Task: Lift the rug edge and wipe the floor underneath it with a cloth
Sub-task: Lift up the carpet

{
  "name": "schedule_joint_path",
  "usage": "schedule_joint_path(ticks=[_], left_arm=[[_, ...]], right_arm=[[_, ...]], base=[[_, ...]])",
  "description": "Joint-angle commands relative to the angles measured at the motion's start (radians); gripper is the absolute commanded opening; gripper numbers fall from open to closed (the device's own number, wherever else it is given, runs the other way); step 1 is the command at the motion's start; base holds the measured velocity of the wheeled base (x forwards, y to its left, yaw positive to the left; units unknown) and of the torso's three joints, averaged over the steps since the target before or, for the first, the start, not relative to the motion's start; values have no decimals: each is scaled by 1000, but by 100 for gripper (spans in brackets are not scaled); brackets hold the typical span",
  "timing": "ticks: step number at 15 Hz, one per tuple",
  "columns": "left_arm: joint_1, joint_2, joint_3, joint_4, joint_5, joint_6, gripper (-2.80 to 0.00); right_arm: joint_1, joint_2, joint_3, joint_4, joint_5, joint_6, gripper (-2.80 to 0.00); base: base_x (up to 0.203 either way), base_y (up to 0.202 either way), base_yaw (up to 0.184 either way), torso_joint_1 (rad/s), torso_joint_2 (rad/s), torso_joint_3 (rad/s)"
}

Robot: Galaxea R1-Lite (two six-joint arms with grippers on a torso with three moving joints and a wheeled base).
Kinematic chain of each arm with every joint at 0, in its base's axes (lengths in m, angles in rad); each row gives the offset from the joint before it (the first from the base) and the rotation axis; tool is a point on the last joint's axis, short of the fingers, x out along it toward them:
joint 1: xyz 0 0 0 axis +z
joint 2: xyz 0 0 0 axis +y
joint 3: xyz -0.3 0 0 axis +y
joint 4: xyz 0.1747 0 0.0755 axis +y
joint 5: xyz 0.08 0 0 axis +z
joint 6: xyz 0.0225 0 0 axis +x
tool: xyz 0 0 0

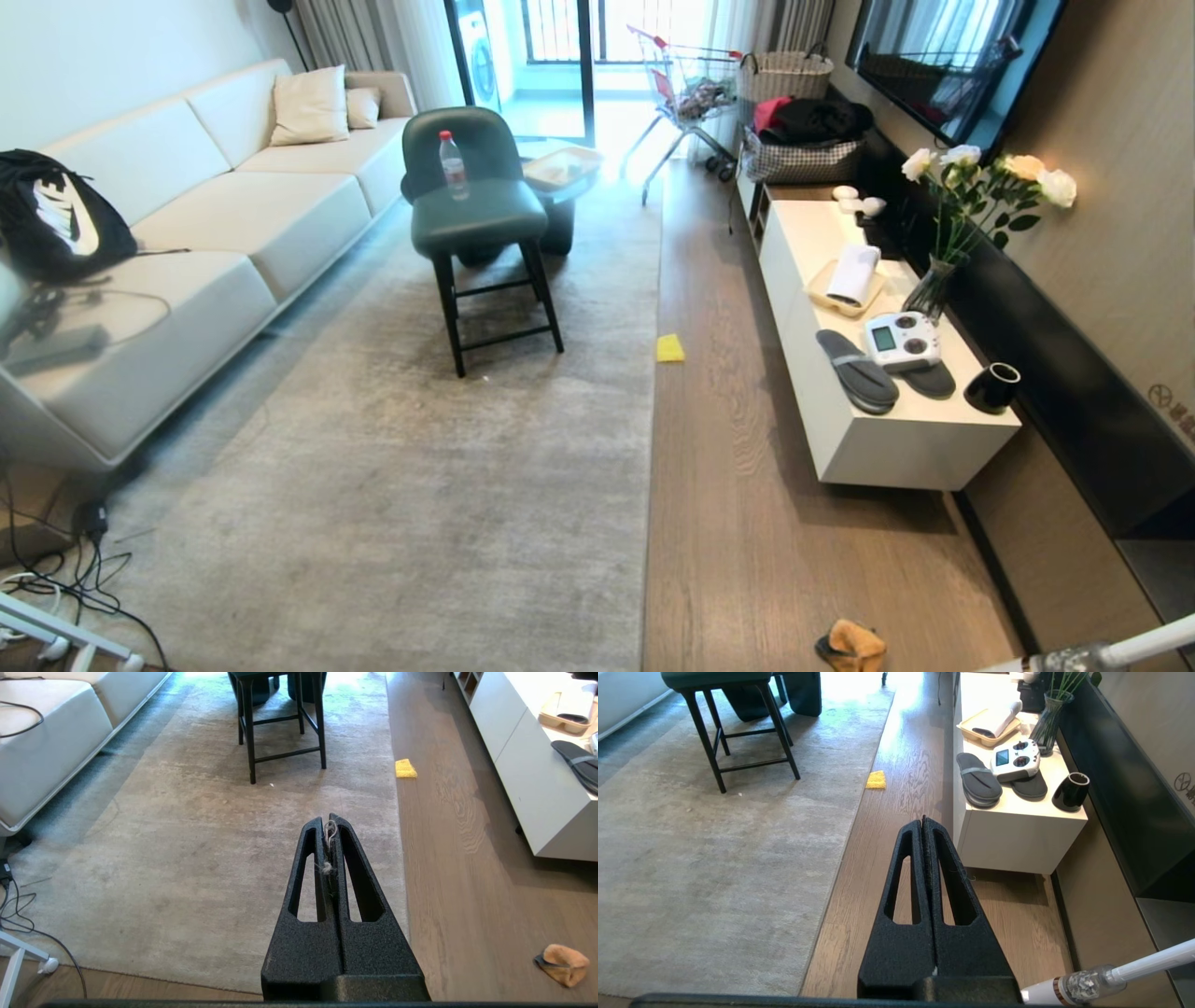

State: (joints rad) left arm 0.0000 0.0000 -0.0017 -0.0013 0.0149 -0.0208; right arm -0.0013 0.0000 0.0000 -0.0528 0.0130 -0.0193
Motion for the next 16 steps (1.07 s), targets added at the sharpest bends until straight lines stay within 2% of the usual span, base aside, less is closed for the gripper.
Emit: schedule_joint_path(ticks=[1, 6, 16], left_arm=[[0, 0, 0, 0, 2, -1, -280], [0, 0, 0, 0, 0, -1, -280], [0, 0, 0, 0, 0, -1, -280]], right_arm=[[0, 0, 0, -1, 1, -1, -280], [1, 0, 0, -1, 0, -1, -280], [1, 1, 0, -1, 0, 0, -280]], base=[[0, 0, 0, -146, 342, 203], [0, 0, 0, -153, 382, 231], [0, 0, 0, -182, 531, 344]])
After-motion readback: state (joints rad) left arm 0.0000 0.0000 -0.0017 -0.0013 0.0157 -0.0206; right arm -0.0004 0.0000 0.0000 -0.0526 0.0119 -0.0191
